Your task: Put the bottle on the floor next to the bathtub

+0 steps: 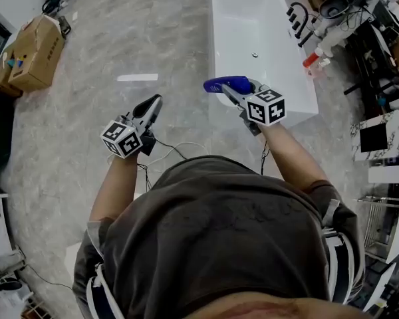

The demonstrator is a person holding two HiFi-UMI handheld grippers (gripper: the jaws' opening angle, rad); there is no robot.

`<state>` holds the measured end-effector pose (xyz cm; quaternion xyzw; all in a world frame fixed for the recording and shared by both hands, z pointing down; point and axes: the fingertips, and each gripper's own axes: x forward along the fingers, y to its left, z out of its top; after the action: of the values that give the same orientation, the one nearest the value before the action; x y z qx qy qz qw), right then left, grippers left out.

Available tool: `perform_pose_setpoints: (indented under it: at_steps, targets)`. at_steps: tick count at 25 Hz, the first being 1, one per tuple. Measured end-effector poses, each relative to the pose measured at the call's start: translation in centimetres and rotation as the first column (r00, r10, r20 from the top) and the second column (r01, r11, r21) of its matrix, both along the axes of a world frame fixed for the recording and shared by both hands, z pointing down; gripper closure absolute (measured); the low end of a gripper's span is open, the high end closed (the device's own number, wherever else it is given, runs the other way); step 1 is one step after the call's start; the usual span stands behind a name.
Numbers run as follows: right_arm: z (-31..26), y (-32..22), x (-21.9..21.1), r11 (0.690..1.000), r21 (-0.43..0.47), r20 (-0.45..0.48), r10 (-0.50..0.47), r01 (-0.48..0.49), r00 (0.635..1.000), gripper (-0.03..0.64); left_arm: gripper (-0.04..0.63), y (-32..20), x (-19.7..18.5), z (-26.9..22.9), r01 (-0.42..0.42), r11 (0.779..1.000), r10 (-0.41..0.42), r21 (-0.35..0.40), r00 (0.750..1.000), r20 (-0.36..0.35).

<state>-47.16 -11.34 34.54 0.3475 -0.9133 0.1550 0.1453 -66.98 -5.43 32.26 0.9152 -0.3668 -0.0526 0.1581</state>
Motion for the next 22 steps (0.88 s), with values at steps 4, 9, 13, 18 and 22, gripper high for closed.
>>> perform_pose_setpoints:
  at_steps: [4, 9, 13, 18, 22]
  targets:
    - [-0.2, 0.4, -1.7, 0.999, -0.013, 0.004, 0.036, -0.036, 0.999, 0.479, 0.578, 0.2, -2.0, -0.2, -0.035, 0.999, 0.035, 0.001, 0.999, -0.003]
    - [-0.4, 1.5, -4.2, 0.995, -0.015, 0.014, 0.097, -0.097, 0.995, 0.479, 0.578, -0.5, -5.7, 0.5, -0.104, 0.995, 0.104, 0.006, 0.995, 0.005]
    - [-1.0, 2.3, -5.3, 0.992, -0.002, 0.034, 0.126, -0.126, 0.991, 0.479, 0.578, -1.8, -7.5, 1.4, -0.157, 0.988, 0.157, 0.001, 0.987, 0.040]
    - [-0.7, 2.8, -1.5, 0.989, -0.019, 0.035, 0.148, -0.147, 0.988, 0.479, 0.578, -2.9, -4.0, 2.1, -0.189, 0.982, 0.190, -0.016, 0.981, 0.031]
    - [0.7, 1.6, 6.1, 0.989, -0.007, 0.059, 0.146, -0.146, 0.988, 0.479, 0.578, -3.2, 3.6, 3.1, -0.199, 0.980, 0.198, 0.000, 0.978, 0.059]
